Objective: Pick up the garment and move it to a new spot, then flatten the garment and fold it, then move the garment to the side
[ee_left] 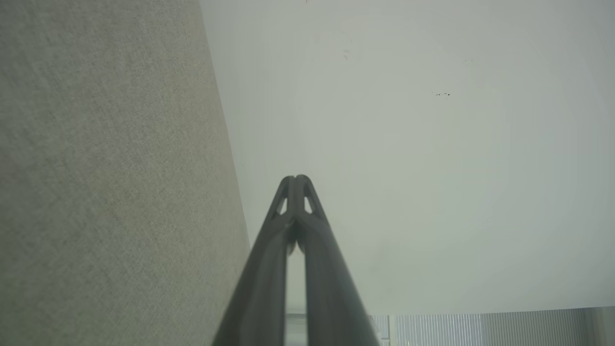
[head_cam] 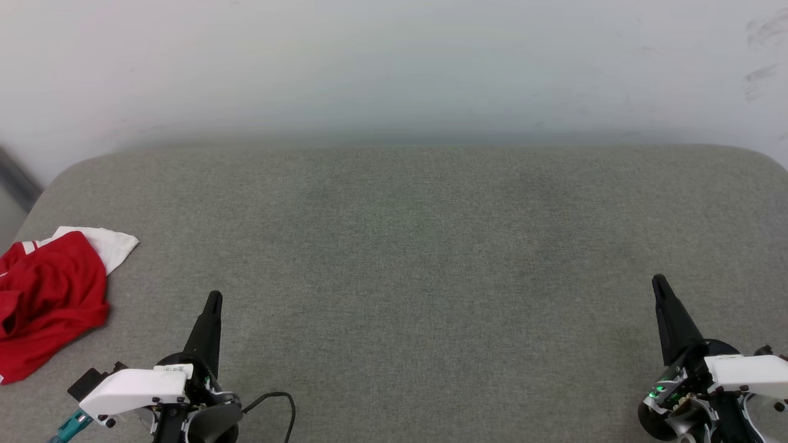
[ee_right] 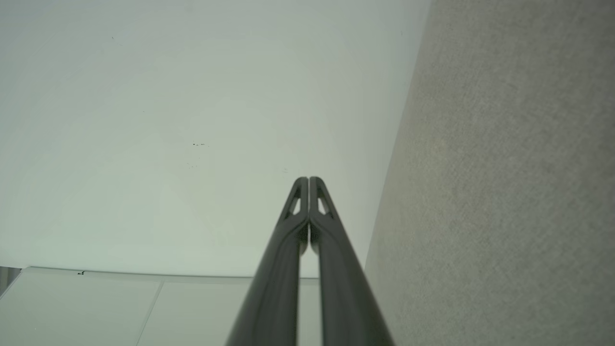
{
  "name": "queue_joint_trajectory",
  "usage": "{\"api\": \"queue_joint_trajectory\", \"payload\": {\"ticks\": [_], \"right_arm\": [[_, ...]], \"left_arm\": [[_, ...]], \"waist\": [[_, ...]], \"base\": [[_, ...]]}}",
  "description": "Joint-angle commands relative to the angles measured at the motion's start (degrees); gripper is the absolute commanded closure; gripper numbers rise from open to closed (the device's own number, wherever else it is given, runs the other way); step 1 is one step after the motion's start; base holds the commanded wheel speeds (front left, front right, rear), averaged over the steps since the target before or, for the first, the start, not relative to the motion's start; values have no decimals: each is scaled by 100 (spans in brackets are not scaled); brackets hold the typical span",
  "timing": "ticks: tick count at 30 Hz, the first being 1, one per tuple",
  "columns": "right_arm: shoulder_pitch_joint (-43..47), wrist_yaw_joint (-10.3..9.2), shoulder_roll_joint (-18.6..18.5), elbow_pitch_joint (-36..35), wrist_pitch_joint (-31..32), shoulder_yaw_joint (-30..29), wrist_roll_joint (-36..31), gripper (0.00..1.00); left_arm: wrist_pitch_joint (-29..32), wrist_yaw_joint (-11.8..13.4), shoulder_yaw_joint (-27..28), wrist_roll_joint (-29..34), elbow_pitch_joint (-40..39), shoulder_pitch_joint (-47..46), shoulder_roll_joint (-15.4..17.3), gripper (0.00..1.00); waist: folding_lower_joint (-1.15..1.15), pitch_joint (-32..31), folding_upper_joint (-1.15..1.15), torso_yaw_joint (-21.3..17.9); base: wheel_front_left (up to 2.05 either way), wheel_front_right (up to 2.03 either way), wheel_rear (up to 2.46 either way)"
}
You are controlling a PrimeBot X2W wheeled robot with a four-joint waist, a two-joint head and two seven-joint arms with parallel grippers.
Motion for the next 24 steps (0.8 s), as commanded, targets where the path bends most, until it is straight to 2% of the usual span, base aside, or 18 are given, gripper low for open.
{"api": "queue_joint_trajectory", "payload": {"ticks": [1, 24], "right_arm": [[-62, 0, -8, -14, -5, -3, -30, 100], [-62, 0, -8, -14, -5, -2, -29, 100]], "left_arm": [[2, -17, 2, 19, 1, -39, 14, 100], [2, -17, 2, 19, 1, -39, 15, 100]], "waist": [[0, 0, 0, 0], [0, 0, 0, 0]], "base": [[0, 0, 0], [0, 0, 0]]}}
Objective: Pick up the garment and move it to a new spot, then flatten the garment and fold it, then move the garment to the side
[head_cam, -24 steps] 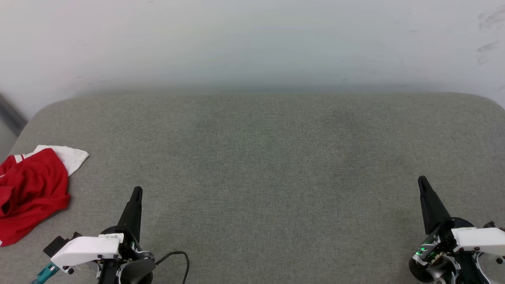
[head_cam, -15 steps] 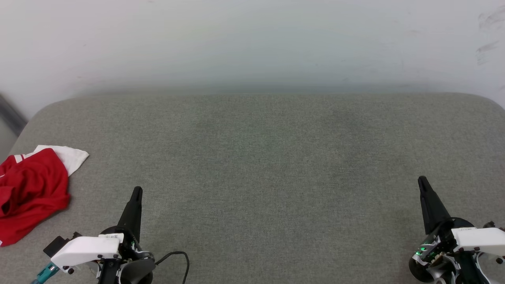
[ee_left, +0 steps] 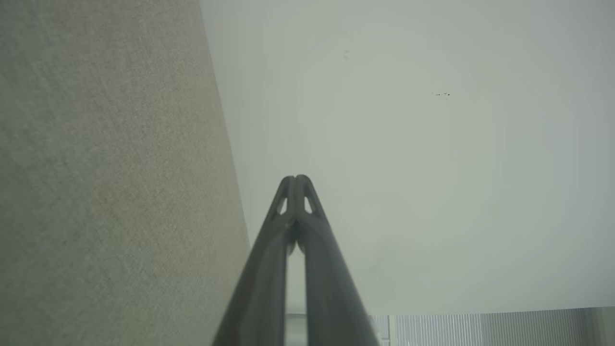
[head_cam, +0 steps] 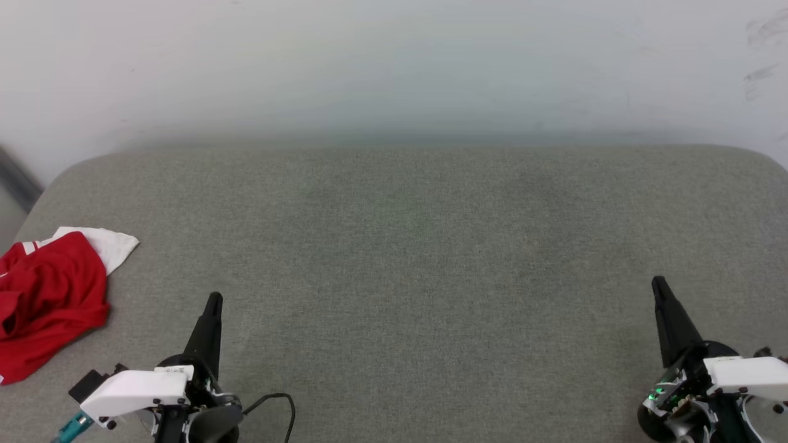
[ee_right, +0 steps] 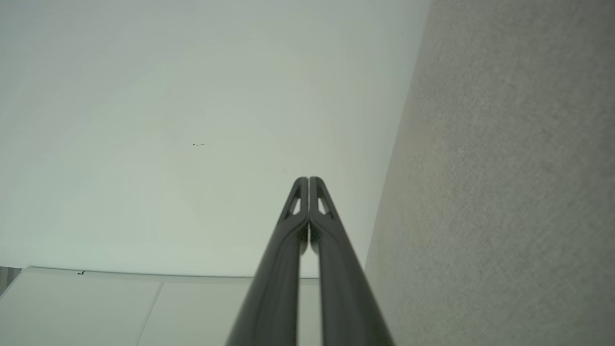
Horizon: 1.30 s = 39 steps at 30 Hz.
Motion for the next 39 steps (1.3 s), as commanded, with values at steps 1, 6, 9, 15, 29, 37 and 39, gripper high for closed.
{"api": "queue_joint_trajectory", "payload": {"ticks": [1, 6, 9, 15, 29, 37, 39], "right_arm": [[0, 0, 0, 0, -1, 0, 0, 0], [128, 0, 19, 105, -75, 28, -5, 0], [164, 0, 18, 87, -163, 29, -75, 0], [215, 0, 15, 2, -332, -45, -638, 0], [373, 0, 9, -662, -684, 2, -2715, 0], [508, 0, 6, -849, -865, 128, -3779, 0], [542, 0, 5, -852, -906, 139, -3971, 0]], "left_arm": [[-1, 0, 4, 0, -1, 0, 0, 0], [-76, 2, -28, -13, 45, 110, -18, 0], [-164, 1, 1, 50, -7, 148, -16, 0], [-333, 81, 156, 708, -133, 146, -14, 0], [-685, 630, -177, 2790, -746, 260, -7, 0], [-861, 932, -414, 3780, -819, 351, 32, 0], [-904, 986, -481, 3972, -819, 372, 66, 0]], "waist": [[0, 0, 0, 0], [0, 2, 0, 0], [0, 4, 0, -1], [0, 10, 0, 0], [0, 27, 0, 17], [0, 29, 0, 18], [0, 28, 0, 17]], "base": [[0, 0, 0], [0, 0, 0], [0, 0, 0], [0, 0, 0], [0, 0, 0], [0, 0, 0], [0, 0, 0]]}}
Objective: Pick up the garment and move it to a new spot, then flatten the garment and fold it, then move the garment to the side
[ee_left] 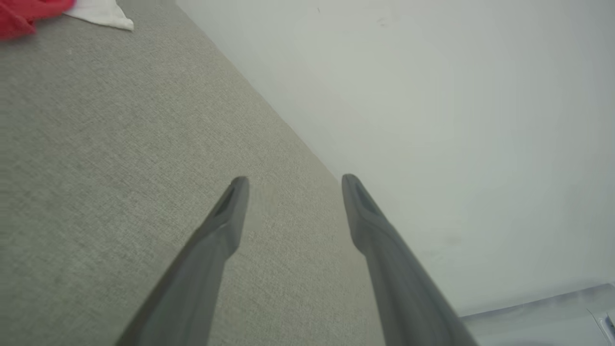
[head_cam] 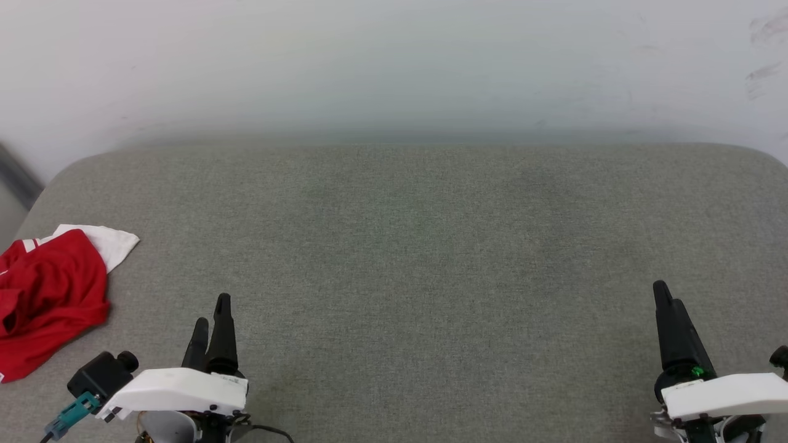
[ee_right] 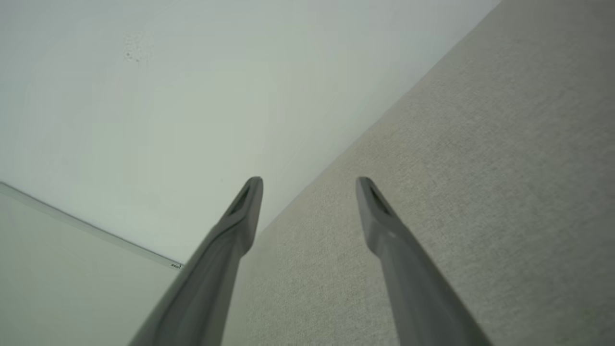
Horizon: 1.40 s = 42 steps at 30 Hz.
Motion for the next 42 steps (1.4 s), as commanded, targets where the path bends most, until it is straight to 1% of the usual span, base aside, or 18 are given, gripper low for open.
{"api": "queue_joint_trajectory", "payload": {"ticks": [1, 11, 20, 30, 42], "right_arm": [[11, 0, -27, -117, -68, 13, -277, 0], [138, 0, -31, -197, -265, 10, -1171, 0], [249, 0, -34, -280, -429, 33, -1834, 0], [355, 0, -37, -365, -591, 59, -2454, 0], [449, 0, -40, -476, -757, 72, -3026, 0]], "left_arm": [[-72, 57, -73, 266, -103, 2, 75, 0], [-269, 294, -324, 1041, -167, 73, 190, 0], [-432, 442, -510, 1698, -241, 135, 281, 0], [-596, 535, -686, 2347, -331, 227, 333, 0], [-756, 608, -816, 3017, -418, 304, 370, 0]], "waist": [[0, -2, 0, -1], [0, -7, 0, 6], [0, -6, 0, 19], [0, -12, 0, 24], [0, -6, 0, 17]], "base": [[0, 0, 0], [0, 0, 0], [0, 0, 0], [0, 0, 0], [0, 0, 0]]}}
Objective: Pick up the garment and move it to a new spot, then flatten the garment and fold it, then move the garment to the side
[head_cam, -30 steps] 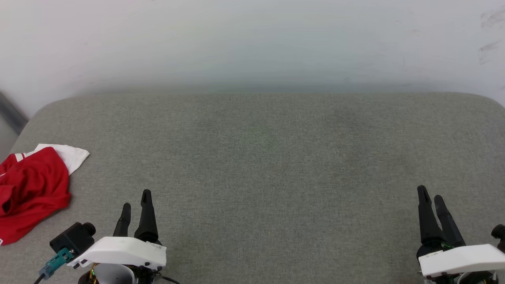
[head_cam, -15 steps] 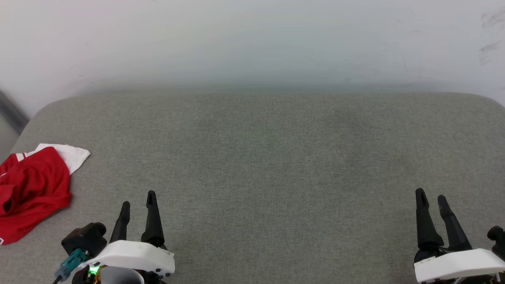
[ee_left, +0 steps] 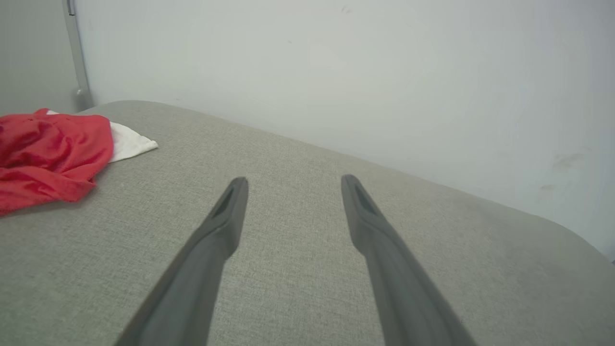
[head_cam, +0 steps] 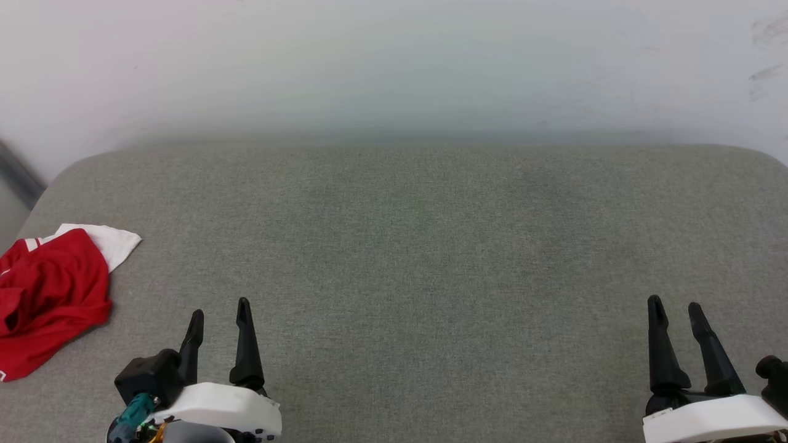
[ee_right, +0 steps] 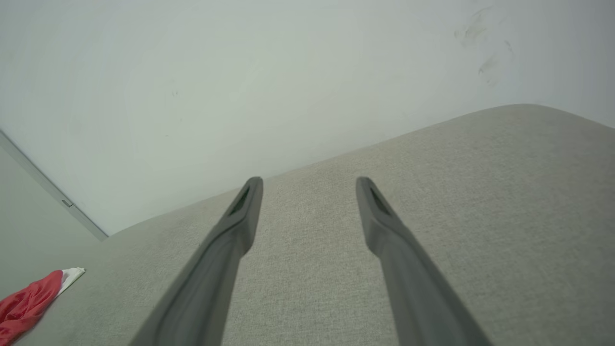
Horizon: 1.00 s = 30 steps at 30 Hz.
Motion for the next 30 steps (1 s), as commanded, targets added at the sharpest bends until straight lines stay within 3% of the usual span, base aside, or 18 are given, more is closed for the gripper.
{"api": "queue_joint_trajectory", "payload": {"ticks": [1, 30], "right_arm": [[48, 0, -34, -84, -57, 10, -152, 0], [292, -1, -38, -334, -416, 144, -1386, 0]], "left_arm": [[-48, 9, -26, 139, -77, 14, 24, 0], [-411, -319, 132, 1496, -112, 233, -218, 0]], "waist": [[0, 0, 0, -1], [0, -10, 0, -2]], "base": [[0, 0, 0], [0, 0, 0]]}}
